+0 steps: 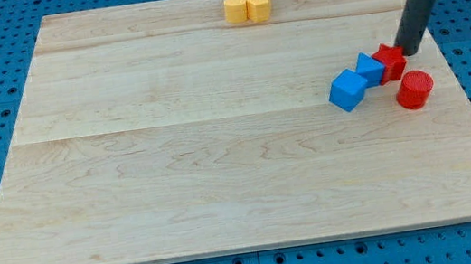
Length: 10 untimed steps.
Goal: Slide the blue triangle to the center of the board
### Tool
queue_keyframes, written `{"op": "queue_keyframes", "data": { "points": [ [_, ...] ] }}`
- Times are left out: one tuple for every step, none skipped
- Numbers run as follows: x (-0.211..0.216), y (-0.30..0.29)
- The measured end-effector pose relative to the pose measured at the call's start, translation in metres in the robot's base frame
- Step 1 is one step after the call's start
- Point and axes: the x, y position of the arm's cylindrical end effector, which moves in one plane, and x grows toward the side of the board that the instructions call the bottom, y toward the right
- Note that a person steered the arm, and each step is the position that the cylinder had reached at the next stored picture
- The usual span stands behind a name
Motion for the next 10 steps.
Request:
{"op": "queue_keyframes", "data": {
  "points": [
    [0.007,-0.040],
    [0.019,-0.082],
    [0.025,-0.103],
    [0.014,-0.102],
    [-0.013,-0.080],
    [-0.010,-0.037],
    [0.000,0.026],
    [0.010,0.088],
    [0.041,0.089],
    [0.055,0.067]
  ]
}}
